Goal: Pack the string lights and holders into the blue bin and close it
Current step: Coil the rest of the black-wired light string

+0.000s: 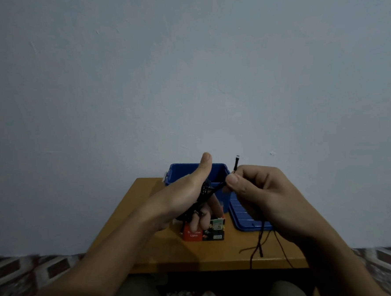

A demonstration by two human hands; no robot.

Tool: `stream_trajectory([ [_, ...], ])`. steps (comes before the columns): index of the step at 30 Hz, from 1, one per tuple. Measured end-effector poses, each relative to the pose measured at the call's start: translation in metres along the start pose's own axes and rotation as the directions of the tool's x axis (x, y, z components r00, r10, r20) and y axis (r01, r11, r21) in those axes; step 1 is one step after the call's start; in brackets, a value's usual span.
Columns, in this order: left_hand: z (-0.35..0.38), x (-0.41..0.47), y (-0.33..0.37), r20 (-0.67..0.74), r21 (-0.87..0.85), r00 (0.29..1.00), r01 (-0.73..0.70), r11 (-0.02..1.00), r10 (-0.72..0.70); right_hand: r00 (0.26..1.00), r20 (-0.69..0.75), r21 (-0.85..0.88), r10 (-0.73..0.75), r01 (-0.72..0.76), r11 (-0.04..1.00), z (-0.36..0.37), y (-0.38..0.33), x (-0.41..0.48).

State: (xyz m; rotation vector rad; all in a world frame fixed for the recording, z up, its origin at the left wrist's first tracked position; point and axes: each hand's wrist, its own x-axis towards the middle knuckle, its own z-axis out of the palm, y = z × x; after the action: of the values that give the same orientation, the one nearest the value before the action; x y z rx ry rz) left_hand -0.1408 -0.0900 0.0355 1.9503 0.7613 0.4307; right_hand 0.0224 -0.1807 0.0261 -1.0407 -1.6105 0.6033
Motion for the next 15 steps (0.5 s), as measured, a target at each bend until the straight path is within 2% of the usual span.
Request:
stream_trajectory([
  [5,0.000,0.003,-0.004,0.040,0.044,0.999,0.004,0.999,-0.006,1.000,-0.004,-0.018,-0.027,0.027,0.999,0.004,-0.002,0.002],
  [11,-0.008,0.007,-0.011,0.234,-0.118,0.971,-0.027,0.993,0.054,0.990,-0.071,-0.082,-0.121,0.115,0.990,0.007,0.011,0.006],
  [15,-0.012,0.006,-0.009,0.411,-0.275,0.901,-0.024,0.961,0.141,0.983,-0.093,-0.126,-0.156,0.144,0.982,0.012,0.015,0.005],
])
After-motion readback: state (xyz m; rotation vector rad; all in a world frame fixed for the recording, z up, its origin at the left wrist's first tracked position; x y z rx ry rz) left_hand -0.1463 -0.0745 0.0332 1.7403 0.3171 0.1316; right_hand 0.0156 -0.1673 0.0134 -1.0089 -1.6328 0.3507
